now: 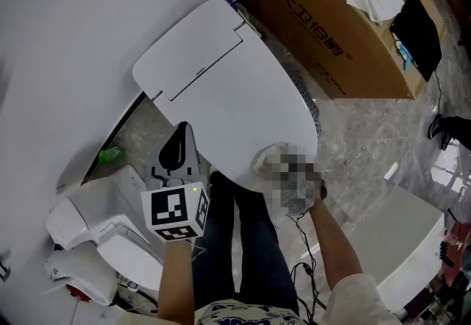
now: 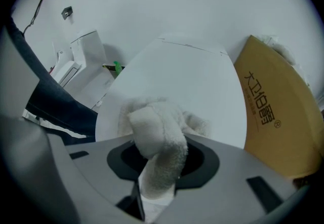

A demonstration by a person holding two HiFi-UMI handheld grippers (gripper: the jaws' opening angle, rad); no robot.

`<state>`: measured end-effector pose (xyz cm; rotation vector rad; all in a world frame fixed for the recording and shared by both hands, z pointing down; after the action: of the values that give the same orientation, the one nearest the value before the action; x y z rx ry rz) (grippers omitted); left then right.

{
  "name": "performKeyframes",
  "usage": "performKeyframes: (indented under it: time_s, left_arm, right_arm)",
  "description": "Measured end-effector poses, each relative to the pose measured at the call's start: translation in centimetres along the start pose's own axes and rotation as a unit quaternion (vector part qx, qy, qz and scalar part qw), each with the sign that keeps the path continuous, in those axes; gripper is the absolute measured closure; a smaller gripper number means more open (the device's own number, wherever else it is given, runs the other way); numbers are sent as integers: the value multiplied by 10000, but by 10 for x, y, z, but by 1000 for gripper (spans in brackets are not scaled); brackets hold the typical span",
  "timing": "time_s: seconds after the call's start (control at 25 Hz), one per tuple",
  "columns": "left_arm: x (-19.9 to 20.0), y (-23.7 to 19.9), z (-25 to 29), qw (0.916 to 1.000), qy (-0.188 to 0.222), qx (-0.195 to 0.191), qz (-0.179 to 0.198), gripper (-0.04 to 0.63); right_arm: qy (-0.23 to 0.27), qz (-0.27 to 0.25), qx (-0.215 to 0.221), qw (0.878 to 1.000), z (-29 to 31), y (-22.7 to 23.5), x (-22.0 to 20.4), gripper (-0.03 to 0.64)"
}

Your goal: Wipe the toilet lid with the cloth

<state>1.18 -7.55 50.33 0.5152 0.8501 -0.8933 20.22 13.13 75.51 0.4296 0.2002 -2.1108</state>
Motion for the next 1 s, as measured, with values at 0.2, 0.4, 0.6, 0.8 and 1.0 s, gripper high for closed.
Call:
performKeyframes:
  time_s: [0.2,0.4,0.6,0.8,1.0]
  left_arm:
    - [7,10,8,10000,-1,-75,54,588]
    - [13,18,15,9999,28,-119,61,588]
    - [18,22,18,9999,49,-147,72,588]
    - [21,17,15,9999,84,-133,45,588]
    - [35,8,8,9998,206,-76,2,588]
  right_arm:
    - [-26,298,-214,9993,-5,32,-9,491]
    - [-31,934,-528,9942,-10,70,-21,489]
    - [-260,1408,-867,9859,-14,97,-29,489]
    - [-376,2015,-1234,9710,-21,120,-31,494]
    - [-118,2833,-1621,9452,-47,147,-25,494]
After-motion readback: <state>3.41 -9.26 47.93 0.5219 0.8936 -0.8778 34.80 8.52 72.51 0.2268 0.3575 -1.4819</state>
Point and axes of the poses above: the fingertips, and each gripper's own axes: z forward along the fingers, y to its right, x out of its top, the point moved 3 cm from there along -z, backward along the fingers, and after that the axes turned 8 degrees about z, right-handed, at the moved point
